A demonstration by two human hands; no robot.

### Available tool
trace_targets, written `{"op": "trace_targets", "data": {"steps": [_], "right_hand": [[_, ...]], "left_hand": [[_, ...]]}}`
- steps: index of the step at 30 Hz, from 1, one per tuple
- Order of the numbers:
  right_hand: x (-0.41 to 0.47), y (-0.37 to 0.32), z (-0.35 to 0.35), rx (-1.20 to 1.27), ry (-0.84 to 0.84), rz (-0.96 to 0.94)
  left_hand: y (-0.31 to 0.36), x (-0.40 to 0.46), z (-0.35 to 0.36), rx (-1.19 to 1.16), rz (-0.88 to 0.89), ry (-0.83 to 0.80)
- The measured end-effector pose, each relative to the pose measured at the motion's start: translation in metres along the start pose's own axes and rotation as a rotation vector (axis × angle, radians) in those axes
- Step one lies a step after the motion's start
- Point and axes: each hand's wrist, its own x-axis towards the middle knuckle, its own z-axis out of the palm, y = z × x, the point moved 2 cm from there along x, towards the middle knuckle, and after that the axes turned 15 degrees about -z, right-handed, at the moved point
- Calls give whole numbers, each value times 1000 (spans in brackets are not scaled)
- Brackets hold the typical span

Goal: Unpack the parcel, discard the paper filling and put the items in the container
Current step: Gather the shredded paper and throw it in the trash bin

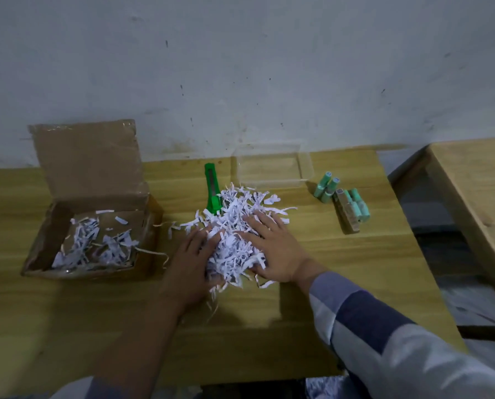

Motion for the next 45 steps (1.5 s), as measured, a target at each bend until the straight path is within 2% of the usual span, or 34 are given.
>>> {"op": "trace_targets", "data": {"steps": [5, 8, 13, 18, 23, 29, 34, 37, 41, 45], "right_hand": [[-20, -24, 8, 153, 177, 104], [-39, -38, 9, 195, 284, 196], [-73, -62, -10, 264, 422, 431], [-125, -99, -31, 282, 536, 671], [-193, -142, -40, 271, 746, 864], [-283, -192, -32, 337, 868, 1107], [-333, -203, -7, 474, 944, 1291], [-350, -195, 16, 600, 934, 1350], [-379, -166, 56, 683, 797, 1369], [-396, -133, 108, 897, 699, 1401]], "left_hand": [[10, -8, 4, -166, 23, -2], [25, -12, 4, -184, 28, -23], [52, -27, -5, -351, -20, -140], [95, -43, -22, -441, 114, -243], [153, -78, -18, -498, 304, -372], [225, -134, 15, -426, 431, -602], [267, -170, 52, -372, 425, -747], [275, -178, 79, -332, 348, -809], [282, -183, 129, -316, 181, -855], [280, -183, 176, -297, 49, -908]]}}
